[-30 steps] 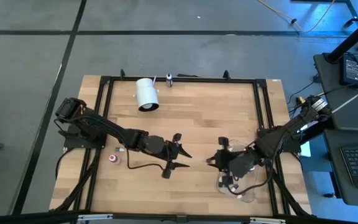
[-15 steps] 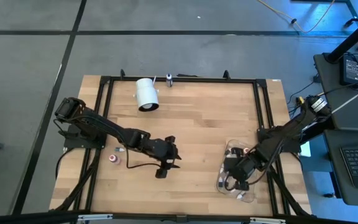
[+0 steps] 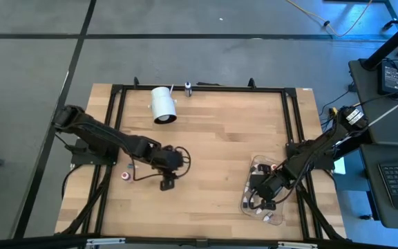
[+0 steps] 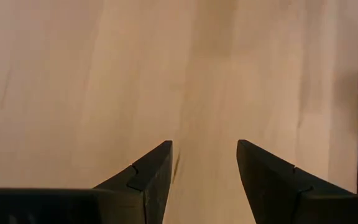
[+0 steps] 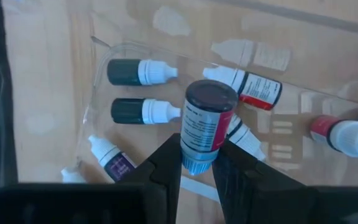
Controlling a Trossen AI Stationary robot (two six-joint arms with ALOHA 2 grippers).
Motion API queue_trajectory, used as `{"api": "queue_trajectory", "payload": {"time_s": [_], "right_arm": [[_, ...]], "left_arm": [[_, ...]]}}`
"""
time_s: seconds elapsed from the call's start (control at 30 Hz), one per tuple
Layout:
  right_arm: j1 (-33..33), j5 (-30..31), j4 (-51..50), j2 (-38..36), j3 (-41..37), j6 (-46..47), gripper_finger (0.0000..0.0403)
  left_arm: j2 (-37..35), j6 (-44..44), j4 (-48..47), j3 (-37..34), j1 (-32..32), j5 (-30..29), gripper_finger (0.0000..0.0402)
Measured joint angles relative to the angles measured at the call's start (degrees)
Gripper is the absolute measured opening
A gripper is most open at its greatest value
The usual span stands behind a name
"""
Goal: Pick & Place food coloring
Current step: Put the small pink food coloring bottle into the transparent bin
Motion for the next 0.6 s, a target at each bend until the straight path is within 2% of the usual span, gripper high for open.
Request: {"api": "queue_trajectory", "payload": {"time_s": [0.3,0.43,0.6], "right_arm": [[0.0,0.0,0.8,0.0,0.0,0.2,0.0087],[0.0,0.0,0.8,0.0,0.0,1.5,0.0088],[0.0,0.0,0.8,0.0,0.0,1.5,0.0098]], "left_arm": [[-7.3,-16.4,-18.6,0.0,-2.1,0.0,0.0171],[-9.5,-21.4,-20.8,0.0,-3.5,0.2,0.0174],[-12.2,-23.1,-21.0,0.0,-4.5,1.4,0.0175]]}}
